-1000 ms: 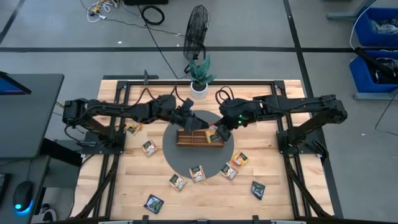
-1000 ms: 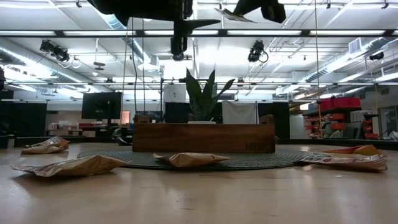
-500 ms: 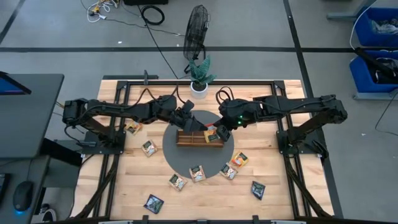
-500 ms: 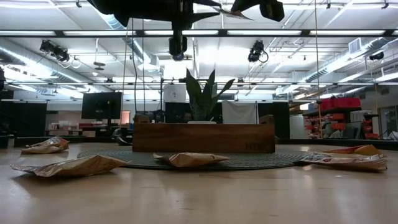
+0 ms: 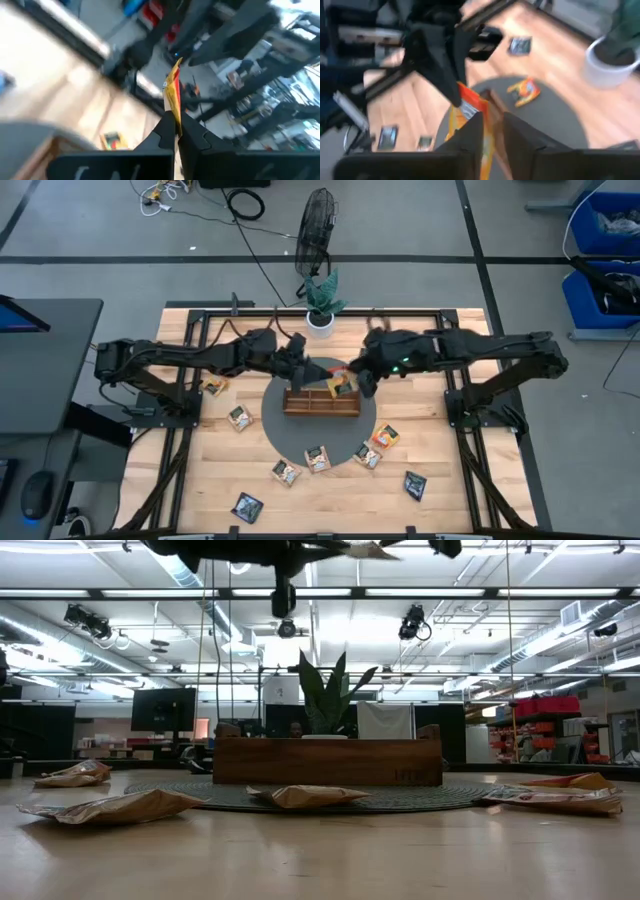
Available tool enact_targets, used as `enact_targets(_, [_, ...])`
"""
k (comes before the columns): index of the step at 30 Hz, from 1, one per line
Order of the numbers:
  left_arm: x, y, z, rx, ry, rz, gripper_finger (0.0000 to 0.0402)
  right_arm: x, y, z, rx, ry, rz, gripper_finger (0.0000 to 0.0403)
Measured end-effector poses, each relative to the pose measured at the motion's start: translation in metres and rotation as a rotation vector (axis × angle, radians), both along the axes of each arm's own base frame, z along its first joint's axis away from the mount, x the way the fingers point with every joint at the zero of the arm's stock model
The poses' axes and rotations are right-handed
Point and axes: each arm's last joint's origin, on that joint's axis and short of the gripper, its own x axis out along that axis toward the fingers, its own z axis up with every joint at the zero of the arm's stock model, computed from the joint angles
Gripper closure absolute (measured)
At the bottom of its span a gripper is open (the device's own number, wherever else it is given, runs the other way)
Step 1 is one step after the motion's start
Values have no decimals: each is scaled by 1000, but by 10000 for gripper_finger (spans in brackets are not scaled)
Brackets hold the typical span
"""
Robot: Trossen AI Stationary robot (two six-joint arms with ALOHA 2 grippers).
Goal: Pick & Place Tea
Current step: Put the yellow tea bag into the right section of the wooden organizer
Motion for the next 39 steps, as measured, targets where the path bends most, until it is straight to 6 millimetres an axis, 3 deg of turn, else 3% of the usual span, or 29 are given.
enact_targets(8, [-32,16,48,150,-224,206,398,-26,2,38,-184,-220,-94,256])
enact_targets(15, [-50,22,77,271,-448,275,398,-19,7,57,-289,-401,-76,245])
enact_targets(28, [-55,10,93,407,-632,281,398,4,11,66,-377,-553,-16,245])
enact_targets(39, [-55,6,94,424,-639,271,399,24,3,61,-328,-624,33,245])
